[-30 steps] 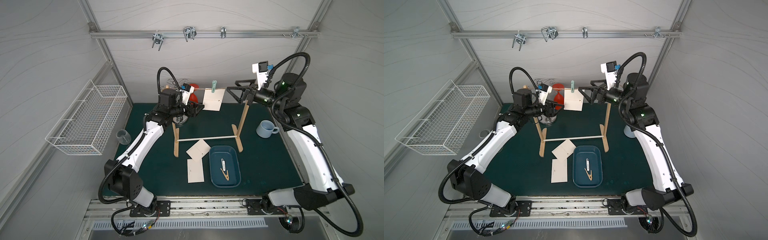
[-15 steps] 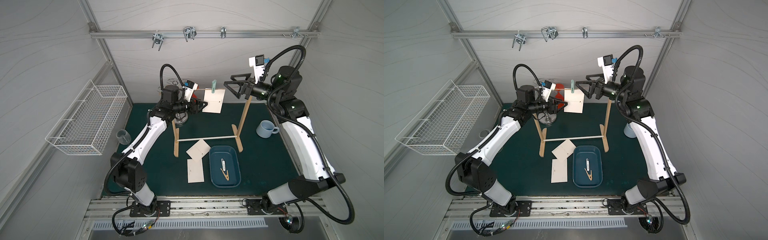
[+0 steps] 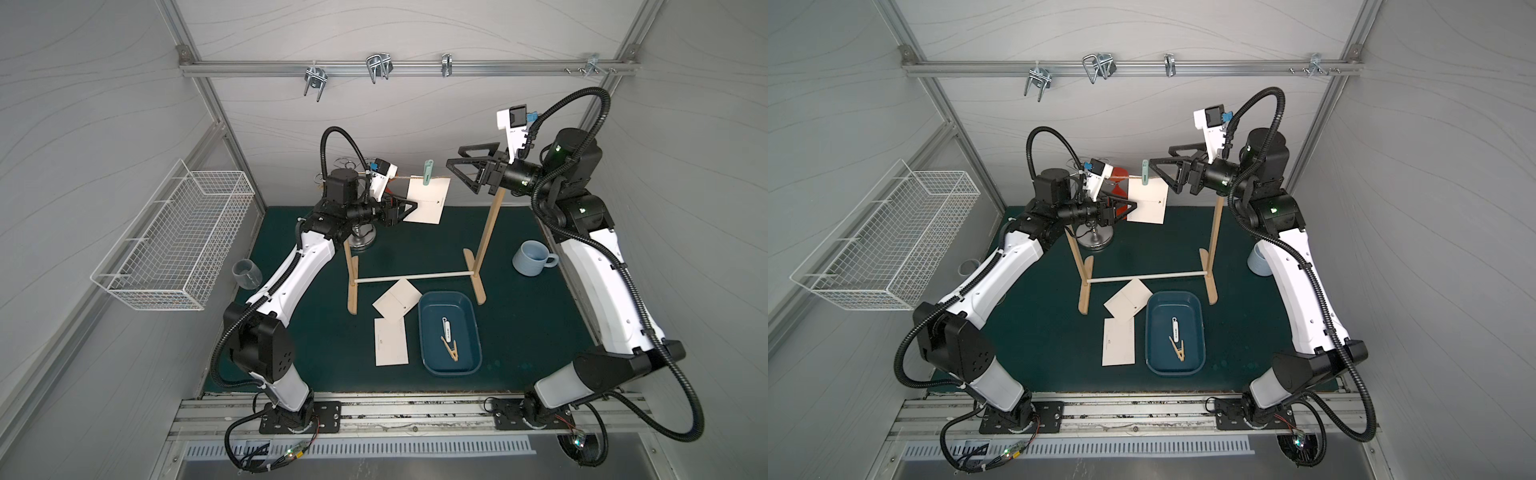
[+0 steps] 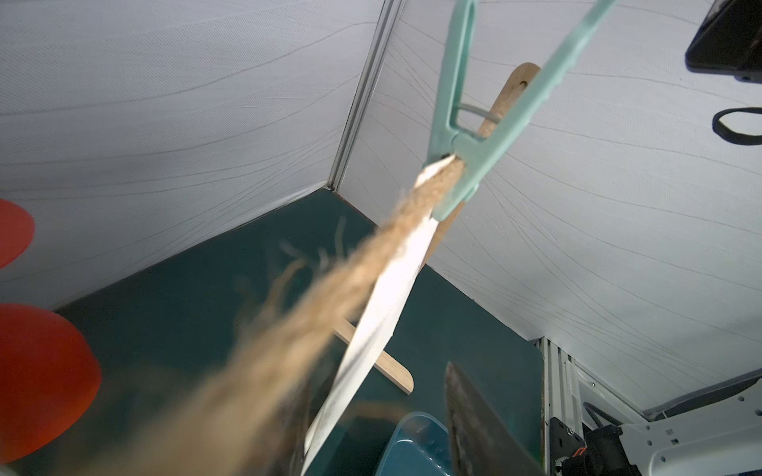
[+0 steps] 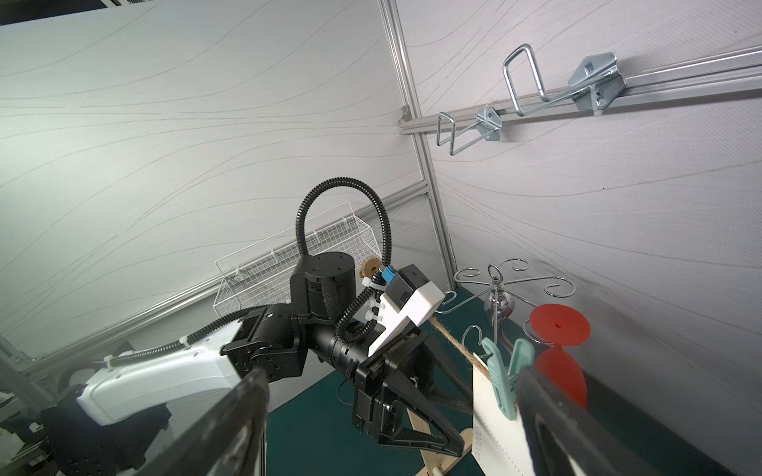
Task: Remove the postcards from the strings
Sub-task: Pinch the postcard on the clothesline.
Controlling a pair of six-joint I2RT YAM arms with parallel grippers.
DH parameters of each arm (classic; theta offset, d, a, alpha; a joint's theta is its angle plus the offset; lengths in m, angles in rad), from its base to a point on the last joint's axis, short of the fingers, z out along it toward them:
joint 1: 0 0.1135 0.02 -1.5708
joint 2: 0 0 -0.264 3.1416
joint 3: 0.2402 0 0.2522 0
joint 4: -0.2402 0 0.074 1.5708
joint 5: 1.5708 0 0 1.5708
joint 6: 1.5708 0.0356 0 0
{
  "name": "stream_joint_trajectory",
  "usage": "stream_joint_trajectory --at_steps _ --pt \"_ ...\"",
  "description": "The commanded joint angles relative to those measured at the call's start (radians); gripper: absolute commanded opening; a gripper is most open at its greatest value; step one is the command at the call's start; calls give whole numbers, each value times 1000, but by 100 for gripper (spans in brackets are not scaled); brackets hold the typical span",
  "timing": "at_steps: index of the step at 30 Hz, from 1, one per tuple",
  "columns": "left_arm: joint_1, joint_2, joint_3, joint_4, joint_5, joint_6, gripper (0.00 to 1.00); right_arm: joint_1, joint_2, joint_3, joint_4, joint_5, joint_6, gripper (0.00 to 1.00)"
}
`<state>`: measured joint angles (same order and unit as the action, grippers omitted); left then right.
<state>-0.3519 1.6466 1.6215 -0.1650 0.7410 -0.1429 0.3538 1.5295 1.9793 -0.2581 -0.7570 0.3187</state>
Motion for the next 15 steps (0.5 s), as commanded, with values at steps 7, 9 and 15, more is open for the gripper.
stream_joint_trajectory --at_steps 7,9,15 --pt "-25 27 47 73 10 -20 53 1 4 3 57 -30 20 93" --pt "-31 28 48 71 8 -17 53 1 8 6 56 -30 20 94" --pt "-39 35 47 69 1 -16 50 1 47 47 46 -26 24 93"
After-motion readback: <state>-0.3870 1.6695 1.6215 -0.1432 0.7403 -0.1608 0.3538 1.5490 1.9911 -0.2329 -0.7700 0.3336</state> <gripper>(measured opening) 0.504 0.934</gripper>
